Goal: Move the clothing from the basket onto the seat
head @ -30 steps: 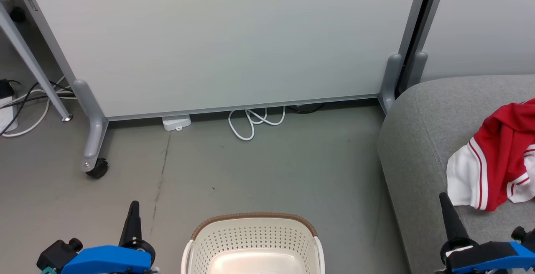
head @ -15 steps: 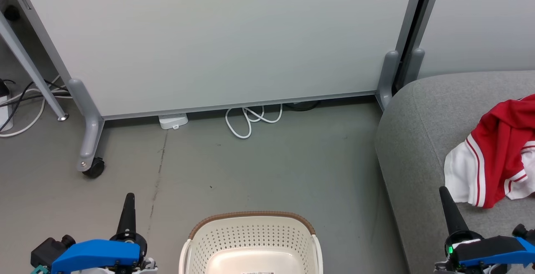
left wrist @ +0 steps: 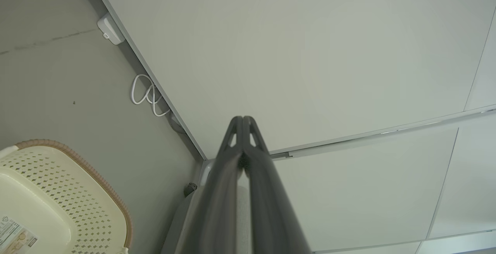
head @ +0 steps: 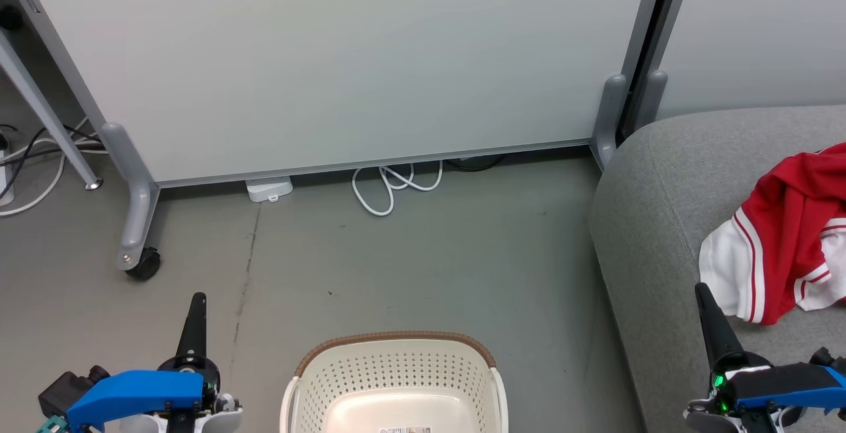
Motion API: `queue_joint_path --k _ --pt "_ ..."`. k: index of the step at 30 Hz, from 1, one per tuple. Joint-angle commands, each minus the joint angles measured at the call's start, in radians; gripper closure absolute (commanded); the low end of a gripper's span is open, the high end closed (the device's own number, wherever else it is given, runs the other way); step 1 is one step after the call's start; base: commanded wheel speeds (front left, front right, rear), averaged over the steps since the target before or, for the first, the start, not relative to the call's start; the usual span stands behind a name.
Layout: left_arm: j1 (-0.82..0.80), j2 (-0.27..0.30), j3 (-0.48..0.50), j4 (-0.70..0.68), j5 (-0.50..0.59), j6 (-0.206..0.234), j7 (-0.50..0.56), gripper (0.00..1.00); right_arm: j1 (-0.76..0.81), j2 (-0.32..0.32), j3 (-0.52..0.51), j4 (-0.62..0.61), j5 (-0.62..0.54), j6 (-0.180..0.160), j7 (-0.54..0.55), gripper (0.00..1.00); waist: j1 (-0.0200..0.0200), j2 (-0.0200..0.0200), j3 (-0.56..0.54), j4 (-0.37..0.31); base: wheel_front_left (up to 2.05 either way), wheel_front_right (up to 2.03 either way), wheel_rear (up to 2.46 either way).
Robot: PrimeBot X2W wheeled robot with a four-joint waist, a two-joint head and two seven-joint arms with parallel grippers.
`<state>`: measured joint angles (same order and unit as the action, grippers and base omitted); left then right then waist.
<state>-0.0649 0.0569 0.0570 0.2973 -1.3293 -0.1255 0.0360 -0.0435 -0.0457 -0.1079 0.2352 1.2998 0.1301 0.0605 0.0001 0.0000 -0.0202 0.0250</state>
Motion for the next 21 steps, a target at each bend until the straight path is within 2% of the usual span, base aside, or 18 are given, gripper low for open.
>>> queue_joint_path --k 1,21 --pt "-0.026 0.000 0.010 -0.012 -0.021 -0.006 0.007 1.00 -0.025 -0.006 -0.004 -0.004 0.027 0.001 0.007 1.00 -0.0001 0.0000 0.001 -0.001 0.00 0.00 0.00" --pt "-0.040 -0.004 0.039 -0.036 -0.169 -0.008 0.049 1.00 -0.051 -0.007 -0.006 0.004 0.187 0.001 0.034 1.00 -0.0001 0.0000 0.012 -0.013 0.00 0.00 0.00"
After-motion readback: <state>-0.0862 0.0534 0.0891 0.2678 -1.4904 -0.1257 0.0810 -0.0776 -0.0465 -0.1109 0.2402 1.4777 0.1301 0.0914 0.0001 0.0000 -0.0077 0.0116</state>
